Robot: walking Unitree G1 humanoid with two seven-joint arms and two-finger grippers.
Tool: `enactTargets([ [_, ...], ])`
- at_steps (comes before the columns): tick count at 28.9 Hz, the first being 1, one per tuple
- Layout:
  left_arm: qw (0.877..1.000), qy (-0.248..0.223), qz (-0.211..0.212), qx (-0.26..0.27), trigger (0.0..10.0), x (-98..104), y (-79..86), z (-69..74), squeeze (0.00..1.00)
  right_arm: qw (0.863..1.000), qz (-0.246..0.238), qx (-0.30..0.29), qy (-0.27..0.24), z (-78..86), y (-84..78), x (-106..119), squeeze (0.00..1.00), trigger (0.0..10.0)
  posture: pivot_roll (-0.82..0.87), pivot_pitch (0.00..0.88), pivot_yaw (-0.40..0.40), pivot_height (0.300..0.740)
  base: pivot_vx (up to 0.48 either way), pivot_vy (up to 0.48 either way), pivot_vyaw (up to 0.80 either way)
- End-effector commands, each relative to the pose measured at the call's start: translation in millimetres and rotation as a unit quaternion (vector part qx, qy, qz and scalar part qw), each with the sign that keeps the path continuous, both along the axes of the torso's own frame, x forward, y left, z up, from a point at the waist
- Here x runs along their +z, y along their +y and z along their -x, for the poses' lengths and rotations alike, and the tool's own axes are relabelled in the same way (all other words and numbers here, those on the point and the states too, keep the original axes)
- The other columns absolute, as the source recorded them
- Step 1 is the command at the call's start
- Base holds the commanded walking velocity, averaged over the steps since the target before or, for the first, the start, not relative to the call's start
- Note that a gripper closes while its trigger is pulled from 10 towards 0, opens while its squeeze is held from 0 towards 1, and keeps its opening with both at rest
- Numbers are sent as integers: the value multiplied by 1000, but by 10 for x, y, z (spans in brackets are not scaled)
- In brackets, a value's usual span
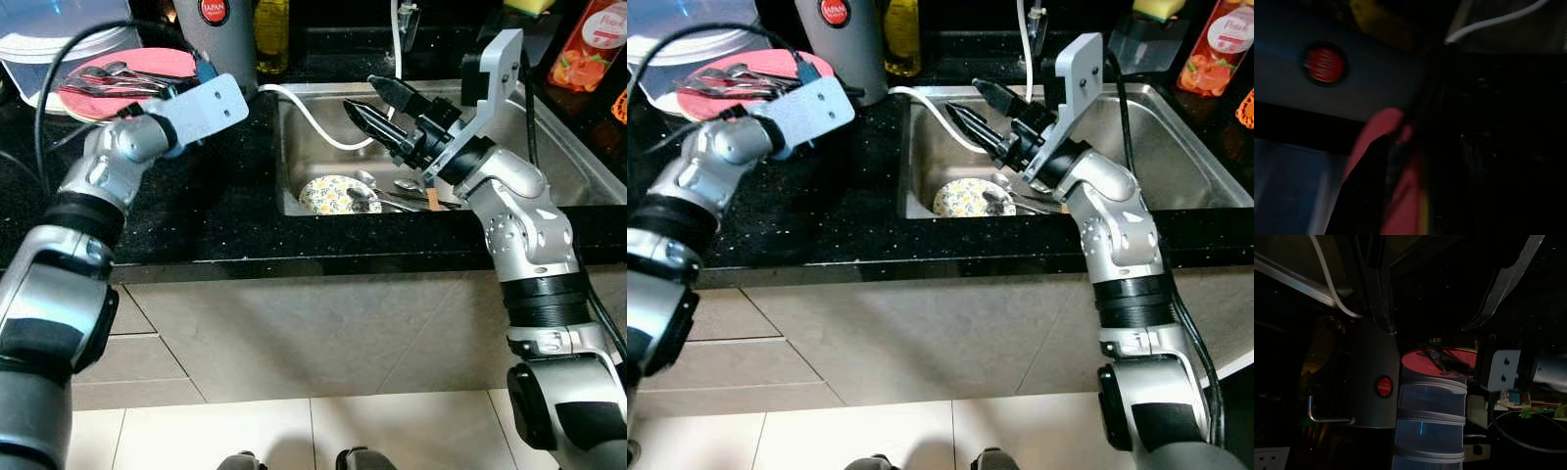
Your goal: Kitchen organization
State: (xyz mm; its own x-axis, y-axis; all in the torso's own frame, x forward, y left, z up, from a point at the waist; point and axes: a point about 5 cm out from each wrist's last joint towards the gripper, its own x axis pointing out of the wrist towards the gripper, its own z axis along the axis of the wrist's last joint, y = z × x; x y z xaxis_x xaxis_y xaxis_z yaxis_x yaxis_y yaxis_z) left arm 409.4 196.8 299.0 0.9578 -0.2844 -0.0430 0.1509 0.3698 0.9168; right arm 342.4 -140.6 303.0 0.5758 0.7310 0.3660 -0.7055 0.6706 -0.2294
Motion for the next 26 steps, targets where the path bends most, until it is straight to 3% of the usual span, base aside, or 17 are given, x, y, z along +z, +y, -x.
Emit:
enactTargets([
  [1, 1000, -6, -29, 7, 10000, 35, 77, 14, 0, 1000, -2, -1, -2, 28, -21, 8, 0, 10000, 56, 50, -13, 740, 0, 0, 0],
  [7, 1000, -10, -21, 0, 10000, 56, 47, 11, 0, 1000, -1, -2, -1, 36, -36, 6, 0, 10000, 53, 50, -15, 740, 0, 0, 0],
  [12, 1000, -5, -6, 27, 10000, 4, 118, -31, 0, 1000, -3, 0, -2, 39, -24, 28, 0, 10000, 58, 65, -23, 740, 0, 0, 0],
  [26, 999, -12, -16, 37, 9725, -6, 140, -49, 0, 1000, -19, 9, -6, 124, 16, 60, 0, 10000, 50, 97, -15, 740, 0, 0, 0],
])
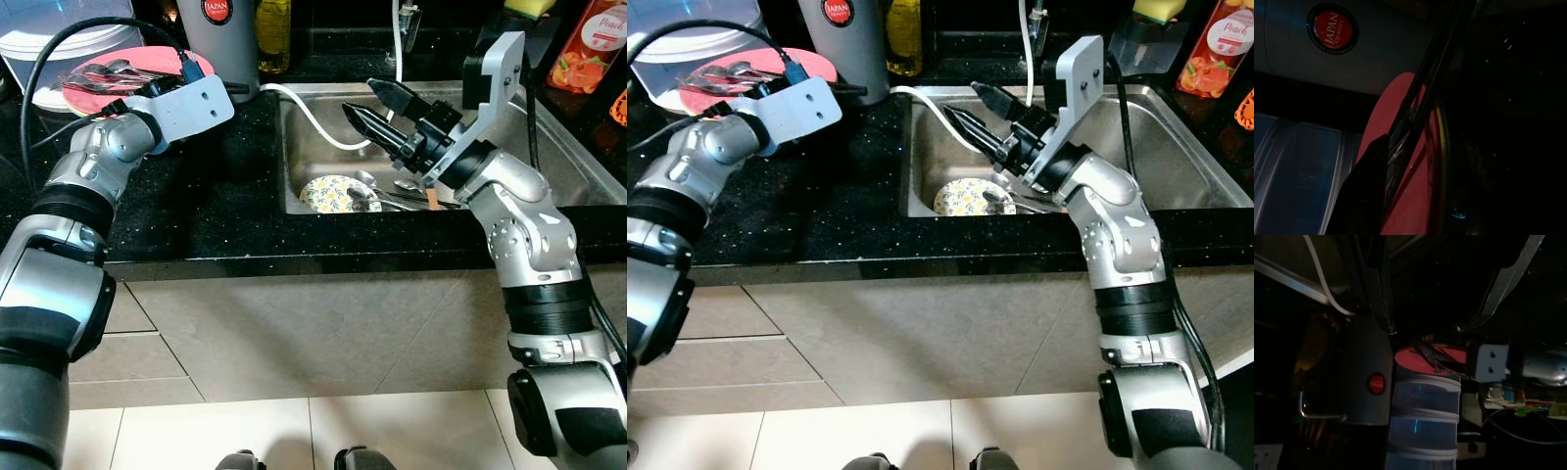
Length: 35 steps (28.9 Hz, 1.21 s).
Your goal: Kitchen organization
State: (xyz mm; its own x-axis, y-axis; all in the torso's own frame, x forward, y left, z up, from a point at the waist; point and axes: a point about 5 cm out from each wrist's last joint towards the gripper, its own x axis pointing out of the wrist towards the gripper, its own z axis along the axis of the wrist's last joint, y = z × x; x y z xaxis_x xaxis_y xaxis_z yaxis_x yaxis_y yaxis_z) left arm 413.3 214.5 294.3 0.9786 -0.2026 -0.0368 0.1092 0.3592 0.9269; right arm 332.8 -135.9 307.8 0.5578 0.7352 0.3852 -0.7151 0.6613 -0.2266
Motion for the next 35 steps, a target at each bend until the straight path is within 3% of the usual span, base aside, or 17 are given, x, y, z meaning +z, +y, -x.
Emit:
enactTargets([
  [1, 1000, -7, -5, -7, 9765, 44, -48, -14, 0, 1000, -14, -1, -2, 42, -28, 27, 0, 10000, 47, 97, -13, 740, 0, 0, 0],
  [14, 1000, -5, 0, -18, 9137, 21, -123, -30, 0, 999, -29, -17, -5, 111, -54, 47, 0, 10000, 32, 114, 9, 740, 0, 0, 0],
  [15, 1000, 1, 7, -25, 10000, -8, -150, -32, 0, 999, -30, -18, -4, 118, -51, 44, 0, 10000, 32, 116, 9, 740, 0, 0, 0],
  [16, 1000, 1, 7, -25, 10000, -8, -150, -32, 0, 999, -30, -18, -4, 118, -51, 44, 0, 10000, 32, 116, 9, 740, 0, 0, 0],
  [17, 997, 25, 51, -53, 10000, -76, -255, -33, 0, 999, -32, -20, -2, 116, -42, 32, 0, 10000, 32, 116, 9, 740, 0, 0, 0],
  [18, 997, 25, 51, -53, 10000, -76, -255, -33, 0, 999, -32, -20, -2, 116, -42, 32, 0, 10000, 32, 116, 9, 740, 0, 0, 0],
  [19, 992, 44, 89, -83, 10000, -138, -361, -26, 0, 999, -34, -23, 1, 111, -35, 19, 0, 10000, 29, 115, 8, 740, 0, 0, 0],
  [20, 992, 44, 89, -83, 10000, -138, -361, -26, 0, 999, -34, -23, 1, 111, -35, 19, 0, 10000, 29, 115, 8, 740, 0, 0, 0],
  [22, 973, 53, 162, -155, 10000, -132, -574, 18, 0, 998, -47, -37, 6, 95, -35, 3, 0, 10000, 27, 109, 4, 740, 0, 0, 0],
  [24, 968, 48, 174, -174, 10000, -105, -621, 38, 0, 998, -52, -42, 7, 90, -39, 2, 0, 10000, 27, 109, 4, 740, 0, 0, 0],
  [27, 946, 14, 228, -231, 10000, 70, -744, 156, 0, 993, -86, -76, 9, 42, -90, 23, 0, 10000, 47, 93, -1, 740, 0, 0, 0],
  [28, 946, 14, 228, -231, 10000, 70, -744, 156, 0, 993, -86, -76, 9, 42, -90, 23, 0, 10000, 47, 93, -1, 740, 0, 0, 0],
  [31, 923, -24, 292, -249, 10000, 208, -755, 267, 0, 988, -111, -103, 5, 16, -119, 51, 0, 10000, 58, 80, -6, 740, 0, 0, 0],
  [35, 909, -56, 335, -243, 10000, 283, -705, 324, 0, 985, -130, -117, -1, 14, -133, 83, 0, 10000, 64, 70, -7, 740, 0, 0, 0],
])
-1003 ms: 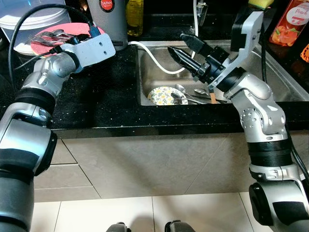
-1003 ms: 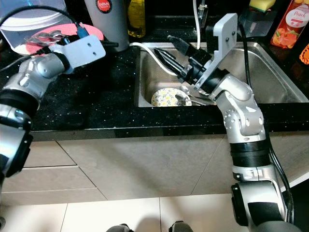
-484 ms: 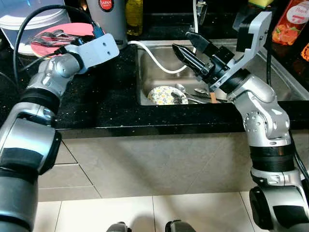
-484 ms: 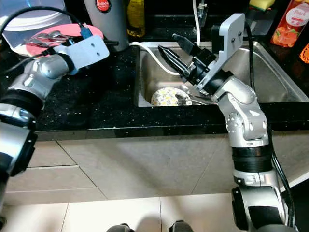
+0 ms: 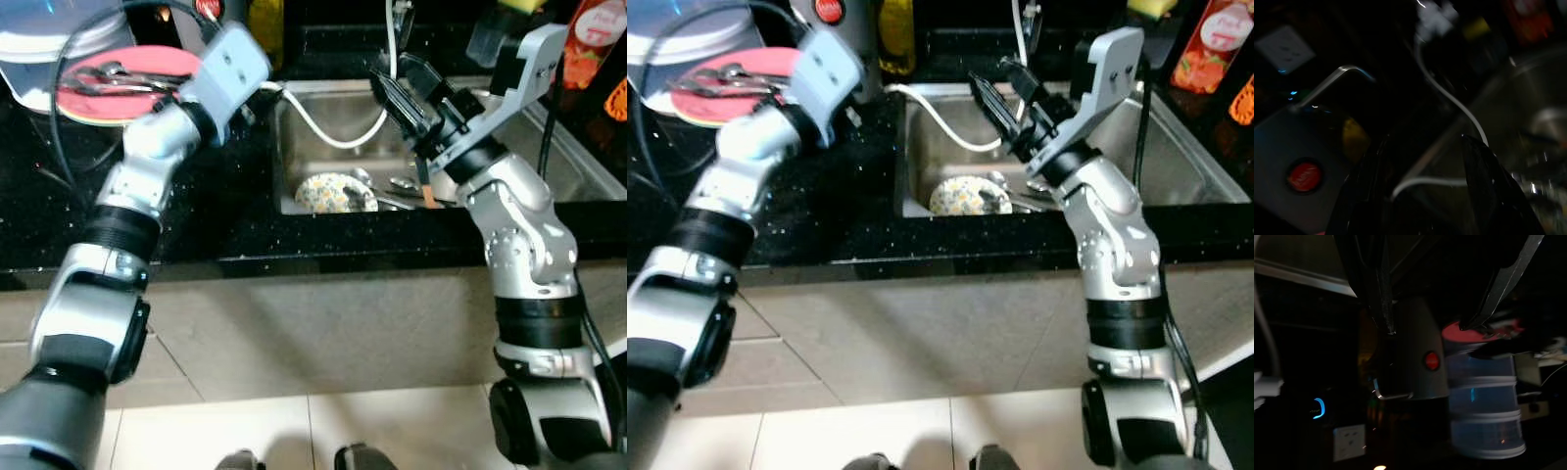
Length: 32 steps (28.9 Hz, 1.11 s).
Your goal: Kitchen organization
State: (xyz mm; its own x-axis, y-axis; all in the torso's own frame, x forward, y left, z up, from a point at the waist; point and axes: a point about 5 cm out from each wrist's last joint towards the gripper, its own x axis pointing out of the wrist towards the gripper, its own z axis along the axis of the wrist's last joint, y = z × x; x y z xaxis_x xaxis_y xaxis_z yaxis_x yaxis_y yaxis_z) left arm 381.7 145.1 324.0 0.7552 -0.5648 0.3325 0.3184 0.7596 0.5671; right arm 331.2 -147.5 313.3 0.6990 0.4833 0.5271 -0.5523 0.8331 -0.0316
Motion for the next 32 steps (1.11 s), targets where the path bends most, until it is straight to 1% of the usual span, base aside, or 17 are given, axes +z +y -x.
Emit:
enactTargets([
  [1, 999, -4, 39, 3, 10000, 14, 17, 42, 0, 1000, -18, -15, -10, -2, -22, 46, 0, 10000, 67, 68, -8, 740, 0, 0, 0],
  [3, 996, -32, 80, 15, 10000, 107, 96, 192, 0, 998, -41, -42, -27, 44, -46, 107, 0, 10000, 75, 60, -6, 740, 0, 0, 0],
  [4, 996, -32, 80, 15, 10000, 107, 96, 192, 0, 998, -41, -42, -27, 44, -46, 107, 0, 10000, 75, 60, -6, 740, 0, 0, 0],
  [6, 994, -49, 100, 9, 10000, 155, 144, 356, 0, 995, -66, -67, -36, 85, -79, 132, 0, 10000, 81, 57, -7, 740, 0, 0, 0],
  [7, 994, -49, 100, 9, 10000, 155, 144, 356, 0, 995, -66, -67, -36, 85, -79, 132, 0, 10000, 81, 57, -7, 740, 0, 0, 0],
  [9, 991, -54, 121, 24, 10000, 162, 219, 417, 0, 993, -77, -82, -35, 98, -97, 118, 0, 10000, 88, 52, -12, 740, 0, 0, 0],
  [10, 991, -54, 121, 24, 10000, 162, 219, 417, 0, 993, -77, -82, -35, 98, -97, 118, 0, 10000, 88, 52, -12, 740, 0, 0, 0],
  [11, 987, -50, 149, 41, 10000, 149, 297, 459, 0, 992, -87, -91, -33, 103, -117, 105, 0, 10000, 91, 45, -13, 740, 0, 0, 0],
  [16, 985, -47, 155, 61, 10000, 128, 331, 480, 0, 989, -99, -100, -33, 99, -152, 115, 0, 10000, 91, 36, -16, 740, 0, 0, 0],
  [19, 980, -42, 174, 82, 10000, 109, 351, 520, 0, 988, -108, -106, -32, 88, -158, 127, 0, 10000, 89, 30, -17, 740, 0, 0, 0],
  [23, 978, -35, 188, 88, 10000, 98, 360, 543, 0, 987, -112, -112, -30, 82, -153, 126, 0, 10000, 89, 30, -17, 740, 0, 0, 0],
  [26, 977, -29, 189, 90, 10000, 93, 360, 548, 0, 987, -112, -114, -28, 82, -156, 118, 0, 10000, 85, 22, -18, 740, 0, 436, 0],
  [27, 976, -27, 195, 92, 10000, 91, 366, 550, 0, 987, -113, -115, -27, 82, -160, 114, 0, 10000, 84, 22, -17, 740, 0, 480, 0],
  [32, 976, -26, 192, 94, 10000, 97, 372, 553, 0, 986, -114, -117, -26, 81, -162, 110, 0, 10000, 83, 21, -14, 740, 0, 480, 0],
])
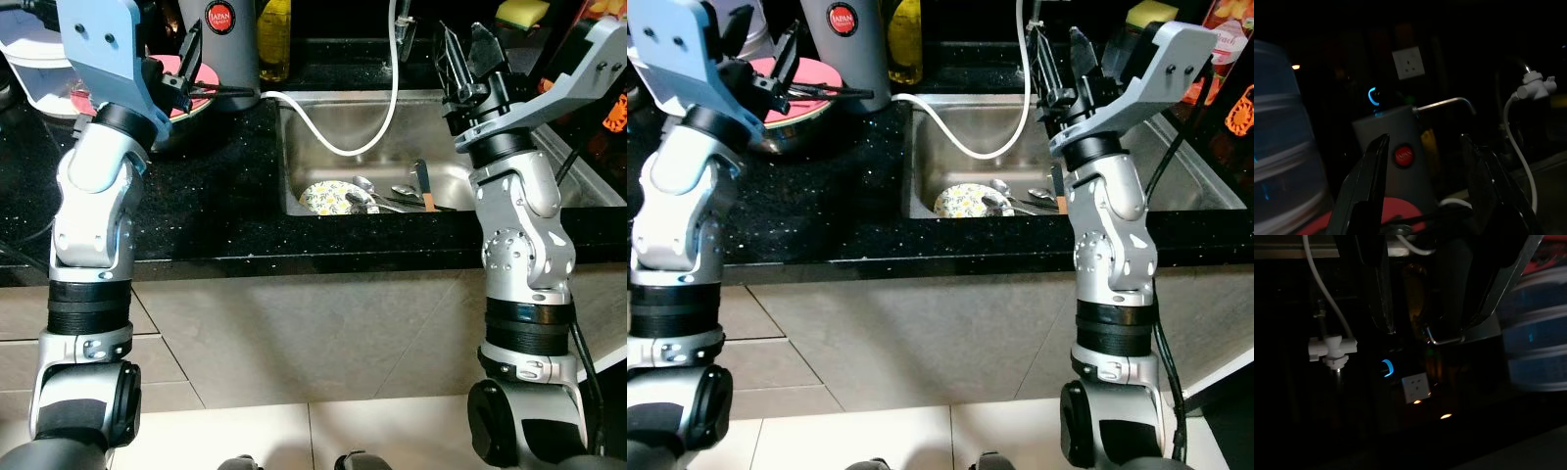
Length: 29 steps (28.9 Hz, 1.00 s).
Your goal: Kitchen organization
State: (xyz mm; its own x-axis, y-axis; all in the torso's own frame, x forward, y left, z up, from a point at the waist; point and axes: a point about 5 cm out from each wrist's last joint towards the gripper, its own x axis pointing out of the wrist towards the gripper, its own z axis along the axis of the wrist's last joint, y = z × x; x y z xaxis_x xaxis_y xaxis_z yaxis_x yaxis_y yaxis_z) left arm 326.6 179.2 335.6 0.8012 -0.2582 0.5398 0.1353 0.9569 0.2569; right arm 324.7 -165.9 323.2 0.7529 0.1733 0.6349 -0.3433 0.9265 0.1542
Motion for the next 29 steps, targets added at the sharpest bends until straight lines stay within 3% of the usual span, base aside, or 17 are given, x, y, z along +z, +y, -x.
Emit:
enactTargets([
  [1, 1000, 6, 6, 4, 10000, -18, 35, 0, 0, 1000, 2, 0, -5, 17, 20, 9, 0, 10000, 83, 23, -11, 740, 0, 480, 0],
  [6, 1000, 10, 7, 5, 10000, -16, 38, 3, 0, 1000, 0, -4, -4, 17, 5, -1, 0, 10000, 83, 23, -11, 740, 0, 480, 0],
  [29, 999, 27, 9, 32, 10000, -49, 63, -39, 0, 1000, 5, -12, 0, 17, -14, -11, 0, 10000, 78, 35, -11, 740, 0, 0, 0],
])
